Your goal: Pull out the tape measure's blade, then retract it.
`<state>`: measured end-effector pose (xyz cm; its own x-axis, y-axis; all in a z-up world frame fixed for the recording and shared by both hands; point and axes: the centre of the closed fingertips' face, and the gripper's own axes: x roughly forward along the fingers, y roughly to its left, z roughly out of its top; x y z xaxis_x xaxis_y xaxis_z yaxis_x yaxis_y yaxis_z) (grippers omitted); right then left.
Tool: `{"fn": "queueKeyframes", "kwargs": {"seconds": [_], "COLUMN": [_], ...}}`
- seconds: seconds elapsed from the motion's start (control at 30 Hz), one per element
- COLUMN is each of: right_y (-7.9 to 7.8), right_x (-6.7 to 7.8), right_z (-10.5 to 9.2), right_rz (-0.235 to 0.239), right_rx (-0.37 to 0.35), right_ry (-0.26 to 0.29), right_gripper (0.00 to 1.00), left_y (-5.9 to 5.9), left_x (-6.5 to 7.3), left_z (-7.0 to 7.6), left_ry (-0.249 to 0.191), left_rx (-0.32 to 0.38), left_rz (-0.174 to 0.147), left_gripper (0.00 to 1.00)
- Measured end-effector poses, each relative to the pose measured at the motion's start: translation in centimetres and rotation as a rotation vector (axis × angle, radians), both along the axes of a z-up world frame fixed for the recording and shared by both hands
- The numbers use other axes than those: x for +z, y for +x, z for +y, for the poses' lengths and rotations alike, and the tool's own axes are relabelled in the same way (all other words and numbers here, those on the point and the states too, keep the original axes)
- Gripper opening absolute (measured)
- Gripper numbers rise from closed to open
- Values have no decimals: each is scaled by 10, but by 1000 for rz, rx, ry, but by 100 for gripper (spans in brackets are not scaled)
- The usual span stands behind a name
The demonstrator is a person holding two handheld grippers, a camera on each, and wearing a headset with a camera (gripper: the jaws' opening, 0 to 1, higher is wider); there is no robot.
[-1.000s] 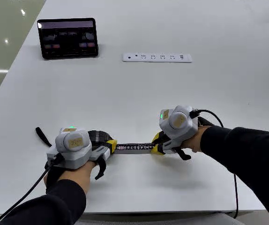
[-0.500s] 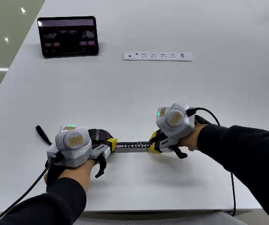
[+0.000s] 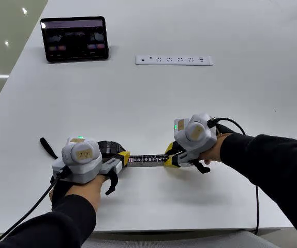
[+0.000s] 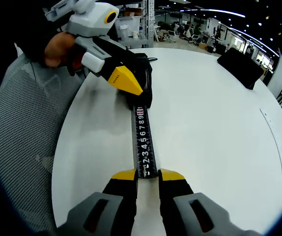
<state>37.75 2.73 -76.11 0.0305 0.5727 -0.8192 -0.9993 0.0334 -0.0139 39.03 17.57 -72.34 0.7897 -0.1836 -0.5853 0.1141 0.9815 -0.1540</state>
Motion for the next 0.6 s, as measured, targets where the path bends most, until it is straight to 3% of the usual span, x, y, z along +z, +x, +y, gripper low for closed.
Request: {"fn": "queueKeyframes", "kwargs": {"seconds": [0.13, 0.6], "right_y": [-1, -2], "right_x": [1, 1], "right_z": [0, 0], "right_rz": [-18, 9], "right_rx": [18, -4], "right_ry": [8, 25], "right_gripper": [12, 11], "left_y": [0, 1], "left_x": [0, -2], "left_z": [0, -2], "left_ry": [7, 64], "left_rx": [-4, -33], "left_rz": [-2, -9], "left_gripper": [58, 59]}}
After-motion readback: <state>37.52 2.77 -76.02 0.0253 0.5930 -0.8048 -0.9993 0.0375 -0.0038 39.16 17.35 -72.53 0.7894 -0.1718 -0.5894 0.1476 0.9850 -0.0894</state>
